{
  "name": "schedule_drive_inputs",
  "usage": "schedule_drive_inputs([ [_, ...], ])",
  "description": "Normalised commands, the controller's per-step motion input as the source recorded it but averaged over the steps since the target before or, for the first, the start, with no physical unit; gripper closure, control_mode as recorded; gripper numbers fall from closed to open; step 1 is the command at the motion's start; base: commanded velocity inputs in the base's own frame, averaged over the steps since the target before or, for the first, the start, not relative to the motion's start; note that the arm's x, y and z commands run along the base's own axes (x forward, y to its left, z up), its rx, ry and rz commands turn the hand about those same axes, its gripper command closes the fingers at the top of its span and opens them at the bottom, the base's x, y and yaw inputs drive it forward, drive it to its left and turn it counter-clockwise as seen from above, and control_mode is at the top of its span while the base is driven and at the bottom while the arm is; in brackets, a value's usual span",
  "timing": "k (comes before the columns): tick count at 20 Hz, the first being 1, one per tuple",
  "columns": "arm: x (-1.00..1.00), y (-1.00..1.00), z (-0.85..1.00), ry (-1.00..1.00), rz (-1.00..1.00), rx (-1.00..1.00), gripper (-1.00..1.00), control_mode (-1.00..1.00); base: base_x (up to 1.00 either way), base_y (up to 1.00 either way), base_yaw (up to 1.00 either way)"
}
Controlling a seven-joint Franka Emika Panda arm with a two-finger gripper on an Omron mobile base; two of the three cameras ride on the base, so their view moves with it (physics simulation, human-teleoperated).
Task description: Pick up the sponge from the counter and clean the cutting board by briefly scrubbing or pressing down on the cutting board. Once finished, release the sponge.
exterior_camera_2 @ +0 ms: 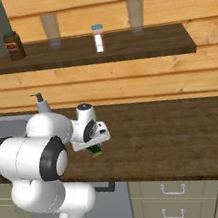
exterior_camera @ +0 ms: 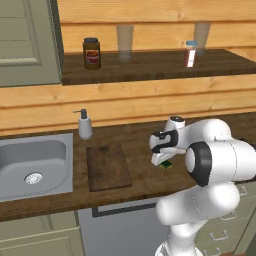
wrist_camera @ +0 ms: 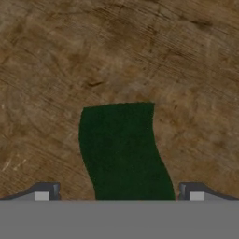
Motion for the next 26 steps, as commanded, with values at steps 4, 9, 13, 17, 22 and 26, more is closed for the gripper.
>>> schedule_drive_inputs([
  [4, 0.09, -0.02, -0.06, 0.0, 0.0, 0.0, -1.0, -1.0, 0.0, 0.0, 0.0],
  [9, 0.05, 0.0, -0.11, 0.0, 0.0, 0.0, -1.0, -1.0, 0.0, 0.0, 0.0],
  [13, 0.0, 0.0, -0.15, 0.0, 0.0, 0.0, -1.0, -1.0, 0.0, 0.0, 0.0],
  [17, 0.03, 0.0, -0.16, 0.0, 0.0, 0.0, -1.0, -1.0, 0.0, 0.0, 0.0],
  [22, 0.06, 0.0, -0.14, 0.0, 0.0, 0.0, -1.0, -1.0, 0.0, 0.0, 0.0],
  [26, 0.12, 0.0, -0.12, 0.0, 0.0, 0.0, -1.0, -1.0, 0.0, 0.0, 0.0],
])
